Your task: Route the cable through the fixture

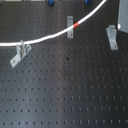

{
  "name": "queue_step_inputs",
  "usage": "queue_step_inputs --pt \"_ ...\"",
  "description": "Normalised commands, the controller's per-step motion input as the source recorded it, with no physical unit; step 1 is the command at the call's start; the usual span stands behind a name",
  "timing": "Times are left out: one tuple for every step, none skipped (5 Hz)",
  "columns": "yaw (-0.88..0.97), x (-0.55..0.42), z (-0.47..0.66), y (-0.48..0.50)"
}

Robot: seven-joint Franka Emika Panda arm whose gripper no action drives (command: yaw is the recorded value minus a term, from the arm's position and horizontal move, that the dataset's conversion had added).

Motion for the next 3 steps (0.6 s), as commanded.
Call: queue_step_inputs --pt "-0.03 -0.016 0.0 0.022" --pt "0.0 -0.351 0.0 0.137" --pt "-0.79 -0.15 0.11 -0.197"
